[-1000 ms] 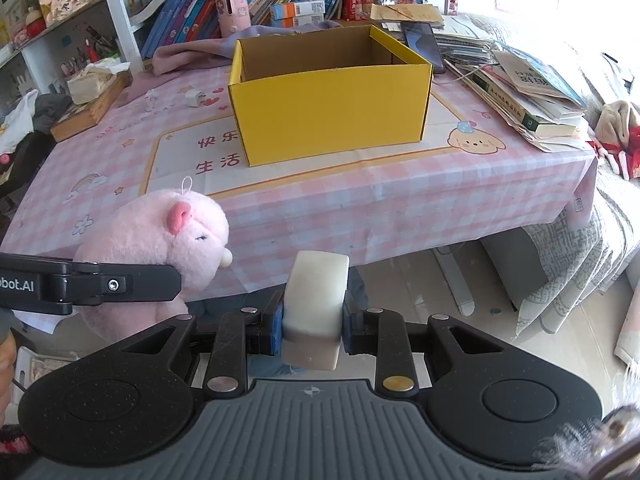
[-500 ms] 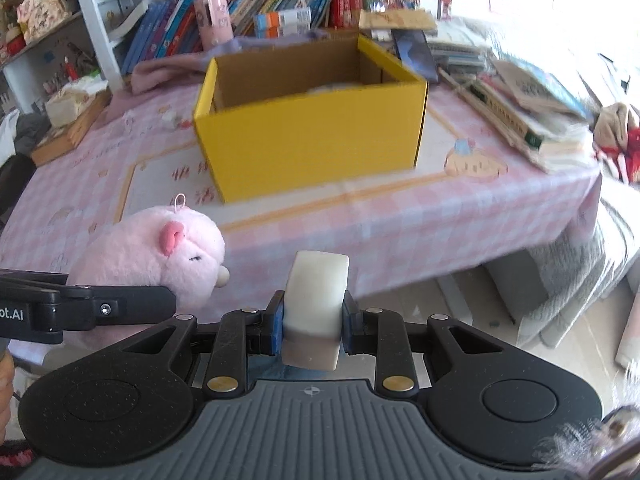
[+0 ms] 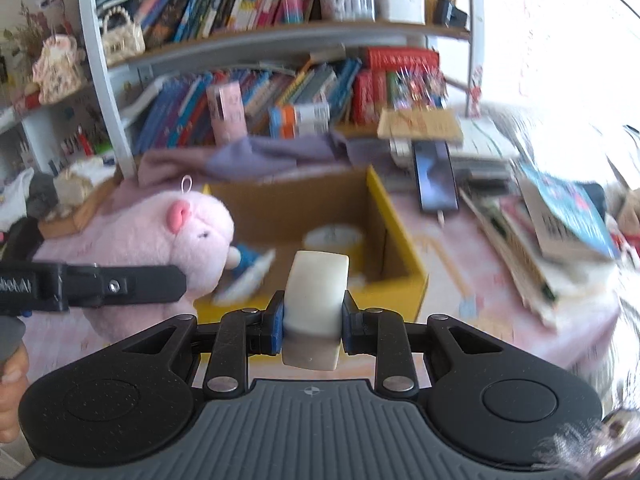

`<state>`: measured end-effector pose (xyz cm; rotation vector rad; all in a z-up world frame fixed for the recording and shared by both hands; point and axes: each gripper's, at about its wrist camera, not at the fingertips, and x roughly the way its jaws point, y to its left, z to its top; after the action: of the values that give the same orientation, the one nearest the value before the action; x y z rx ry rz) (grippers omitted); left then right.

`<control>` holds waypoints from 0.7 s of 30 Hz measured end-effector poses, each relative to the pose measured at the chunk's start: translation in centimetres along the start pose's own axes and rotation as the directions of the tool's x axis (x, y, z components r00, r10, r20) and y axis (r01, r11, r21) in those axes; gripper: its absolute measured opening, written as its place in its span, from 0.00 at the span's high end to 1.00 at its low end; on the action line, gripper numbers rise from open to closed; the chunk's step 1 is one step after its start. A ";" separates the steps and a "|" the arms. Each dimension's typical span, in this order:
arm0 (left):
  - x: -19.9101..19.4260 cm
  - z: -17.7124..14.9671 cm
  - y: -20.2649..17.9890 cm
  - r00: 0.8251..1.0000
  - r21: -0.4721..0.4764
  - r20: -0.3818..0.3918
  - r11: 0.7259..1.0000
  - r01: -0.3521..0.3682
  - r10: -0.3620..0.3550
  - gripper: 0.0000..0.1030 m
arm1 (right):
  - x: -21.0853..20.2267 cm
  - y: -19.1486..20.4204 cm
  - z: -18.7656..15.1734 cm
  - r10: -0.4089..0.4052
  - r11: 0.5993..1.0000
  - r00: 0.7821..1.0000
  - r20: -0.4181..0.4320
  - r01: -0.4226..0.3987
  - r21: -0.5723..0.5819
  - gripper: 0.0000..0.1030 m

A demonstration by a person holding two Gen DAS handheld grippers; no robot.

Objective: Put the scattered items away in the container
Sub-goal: 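Lower the pig and white block into the box and open both tools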

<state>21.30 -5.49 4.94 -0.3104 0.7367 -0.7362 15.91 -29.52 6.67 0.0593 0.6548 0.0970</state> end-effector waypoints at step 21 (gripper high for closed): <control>13.2 -0.2 -0.8 0.904 0.308 -0.171 0.893 -0.328 0.391 0.26 | 19.6 -3.1 8.5 0.220 0.949 0.954 -0.203 -0.257 -0.181 0.76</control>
<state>27.45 -15.37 -1.35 0.1679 0.8706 -0.5104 36.77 -30.68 1.24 -0.0709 0.8141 0.4089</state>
